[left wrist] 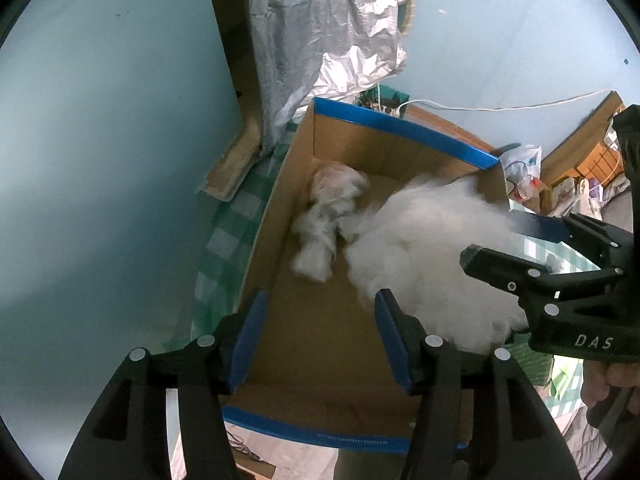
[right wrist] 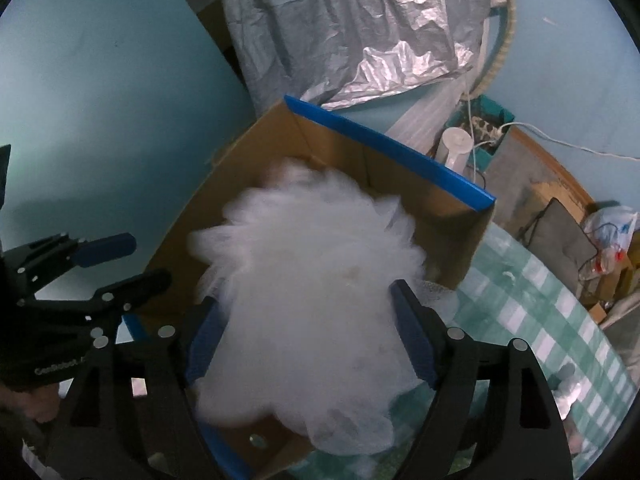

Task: Organize soft objects
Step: 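Carry the bath puff and white sock into the cardboard box and release both, then move both grippers back over the cloth toward the light green cloth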

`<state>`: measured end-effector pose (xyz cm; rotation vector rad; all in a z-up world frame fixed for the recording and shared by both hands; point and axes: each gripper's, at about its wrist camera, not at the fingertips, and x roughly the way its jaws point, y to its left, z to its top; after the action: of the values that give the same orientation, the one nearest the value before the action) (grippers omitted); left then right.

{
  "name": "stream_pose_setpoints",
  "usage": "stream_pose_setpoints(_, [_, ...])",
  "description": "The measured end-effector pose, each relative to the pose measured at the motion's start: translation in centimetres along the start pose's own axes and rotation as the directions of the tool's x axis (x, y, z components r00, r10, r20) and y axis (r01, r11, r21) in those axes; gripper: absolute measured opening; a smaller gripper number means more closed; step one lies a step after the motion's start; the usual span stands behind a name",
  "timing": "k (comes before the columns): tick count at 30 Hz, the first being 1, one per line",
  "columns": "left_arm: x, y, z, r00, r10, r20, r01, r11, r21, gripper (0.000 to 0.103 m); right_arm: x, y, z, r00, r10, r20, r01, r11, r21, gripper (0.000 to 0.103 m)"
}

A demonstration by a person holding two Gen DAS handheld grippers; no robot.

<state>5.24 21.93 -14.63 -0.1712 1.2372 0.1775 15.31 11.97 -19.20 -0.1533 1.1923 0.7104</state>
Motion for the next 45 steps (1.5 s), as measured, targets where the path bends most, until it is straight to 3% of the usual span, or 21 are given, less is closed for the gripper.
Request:
stream_pose_setpoints(7, [-0.9, -0.3, -0.5, 1.0, -0.017, 0.007, 0.017, 1.0, -0.003, 0.058, -2.3, 0.3, -0.3, 0.999, 0.022, 0.046, -0.023, 1.0, 0.019, 0.08])
stream_pose_setpoints(19, [-3.5, -2.9, -2.1, 0.998, -0.047, 0.034, 0.045, 0.998, 0.041, 0.058, -5.7, -1.1, -3.1, 0.998, -0.022, 0.065, 0.02, 0.999, 0.03, 0.08])
stream_pose_setpoints(45, [-4.5, -15.4, -4.0, 0.991, -0.137, -0.002, 0.133, 0.958, 0.253, 0.059, -12.5, -12.6, -12.5, 0.99, -0.133, 0.043, 0.119, 0.964, 0.236, 0.08])
